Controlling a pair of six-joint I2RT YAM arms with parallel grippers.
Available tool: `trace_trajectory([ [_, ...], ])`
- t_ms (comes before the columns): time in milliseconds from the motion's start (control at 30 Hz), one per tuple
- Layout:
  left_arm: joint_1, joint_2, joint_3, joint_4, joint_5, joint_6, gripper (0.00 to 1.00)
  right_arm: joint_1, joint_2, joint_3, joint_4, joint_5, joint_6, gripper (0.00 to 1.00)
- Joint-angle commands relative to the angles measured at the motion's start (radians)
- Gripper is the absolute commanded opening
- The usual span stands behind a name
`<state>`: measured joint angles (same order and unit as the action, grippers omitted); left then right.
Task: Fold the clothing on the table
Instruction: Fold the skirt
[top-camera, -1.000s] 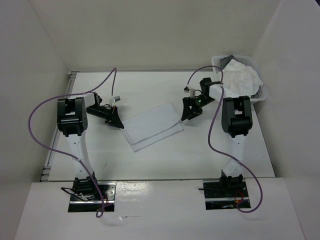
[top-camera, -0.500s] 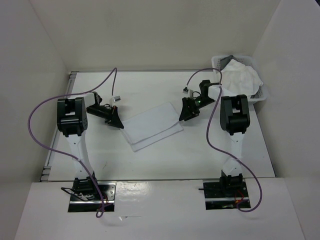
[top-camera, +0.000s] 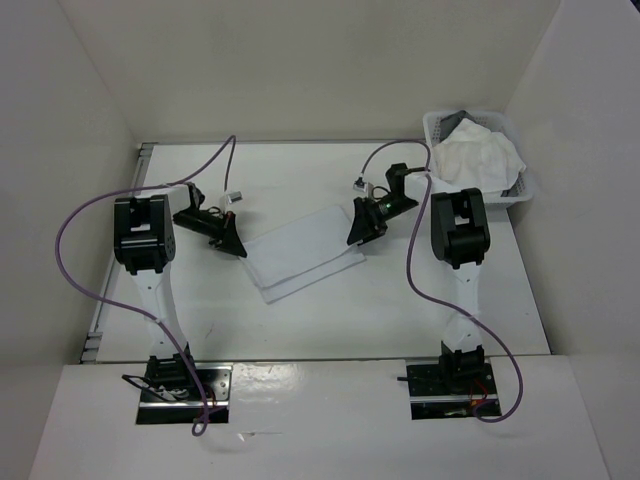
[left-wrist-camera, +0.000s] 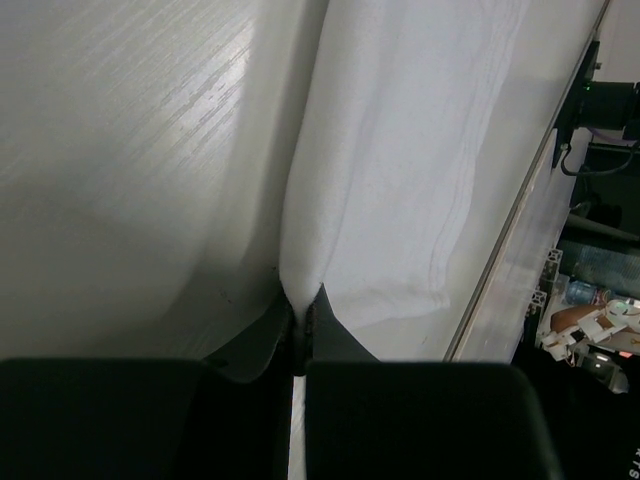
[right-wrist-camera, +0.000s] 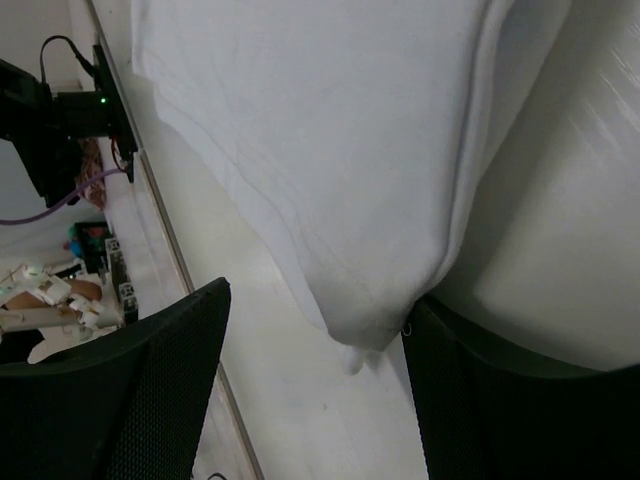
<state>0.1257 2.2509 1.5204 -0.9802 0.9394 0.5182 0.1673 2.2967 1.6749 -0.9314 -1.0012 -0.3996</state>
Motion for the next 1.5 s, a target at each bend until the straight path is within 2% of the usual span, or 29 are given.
trace_trajectory([
  [0,-0.003,-0.048,-0.005,0.015,-0.045,0.034,0.0,0.018,0.053,0.017,0.029,0.087,-0.016,0.72],
  [233,-0.012,-0.048,-0.015,0.015,-0.045,0.034,0.0,0.018,0.053,-0.003,0.066,0.11,0.002,0.64],
  [467,-0.012,-0.057,-0.025,0.015,-0.045,0.043,0.0,0.018,0.044,-0.034,0.097,0.13,0.022,0.49],
  [833,-0.012,-0.067,-0.034,0.006,-0.045,0.043,0.0,0.018,0.035,-0.044,0.115,0.188,0.051,0.0],
  [1000,-0.012,-0.067,-0.043,0.006,-0.036,0.043,0.0,0.018,0.003,-0.066,0.126,0.207,0.051,0.0],
  [1233,-0.012,-0.076,-0.043,0.006,-0.036,0.043,0.0,0.028,-0.141,-0.044,0.135,0.34,0.097,0.0],
  [1467,-0.012,-0.067,-0.014,0.015,-0.008,0.023,0.0,0.122,-0.289,-0.034,0.126,0.504,0.097,0.0],
])
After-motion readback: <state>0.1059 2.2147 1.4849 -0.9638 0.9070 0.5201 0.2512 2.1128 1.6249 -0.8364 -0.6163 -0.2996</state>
